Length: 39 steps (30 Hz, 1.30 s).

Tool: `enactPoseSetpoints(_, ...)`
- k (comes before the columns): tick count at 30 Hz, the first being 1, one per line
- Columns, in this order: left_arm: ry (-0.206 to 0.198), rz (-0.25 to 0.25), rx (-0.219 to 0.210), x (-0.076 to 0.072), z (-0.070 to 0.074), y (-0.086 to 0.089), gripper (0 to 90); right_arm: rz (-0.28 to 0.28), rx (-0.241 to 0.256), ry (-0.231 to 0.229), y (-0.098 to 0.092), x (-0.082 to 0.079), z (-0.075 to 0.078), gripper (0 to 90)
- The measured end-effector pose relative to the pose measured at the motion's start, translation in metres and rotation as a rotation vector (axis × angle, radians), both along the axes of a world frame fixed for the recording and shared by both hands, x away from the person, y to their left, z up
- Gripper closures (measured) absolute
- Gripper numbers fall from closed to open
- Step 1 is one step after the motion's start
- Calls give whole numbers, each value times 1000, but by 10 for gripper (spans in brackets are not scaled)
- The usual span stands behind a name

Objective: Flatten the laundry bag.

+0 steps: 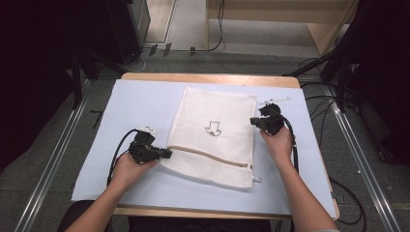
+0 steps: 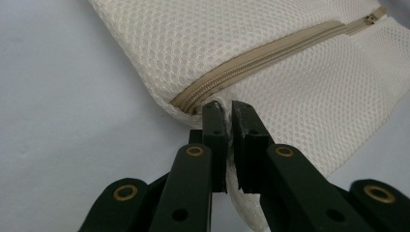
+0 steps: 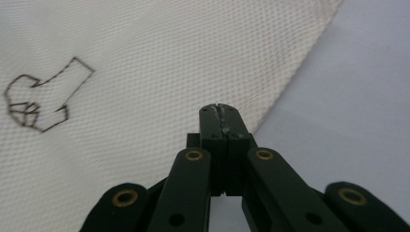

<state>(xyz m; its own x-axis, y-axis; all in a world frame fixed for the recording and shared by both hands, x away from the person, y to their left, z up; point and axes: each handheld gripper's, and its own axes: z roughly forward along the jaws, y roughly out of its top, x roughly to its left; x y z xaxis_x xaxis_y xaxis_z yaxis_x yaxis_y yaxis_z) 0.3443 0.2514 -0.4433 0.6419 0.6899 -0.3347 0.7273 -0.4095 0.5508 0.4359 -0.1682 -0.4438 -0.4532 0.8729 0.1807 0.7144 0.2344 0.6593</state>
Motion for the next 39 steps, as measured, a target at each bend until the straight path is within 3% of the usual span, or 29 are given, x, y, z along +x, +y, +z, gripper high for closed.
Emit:
enactPoseSetpoints(6,-6,-11,-3,-2,2,-1,845,18,-14,3,-4,-25,-4,900)
enactPoseSetpoints(10,-5,-15,9,-1,1,-1,848,13,-25,29,-7,-32,-12,900)
enactPoseSetpoints(15,-2,-16,2,1,-1,0,849,12,-36,47,-3,-32,-19,900)
enactPoseSetpoints(23,-17,-5,5,-3,-1,0,850,51,-82,9,9,-30,-23,900)
enactPoseSetpoints(32,-9,-31,-2,-23,-4,-7,841,44,-73,-5,9,-23,-24,900)
enactPoseSetpoints(39,-9,-43,-8,-24,1,-4,777,39,-70,-5,9,-22,-24,900)
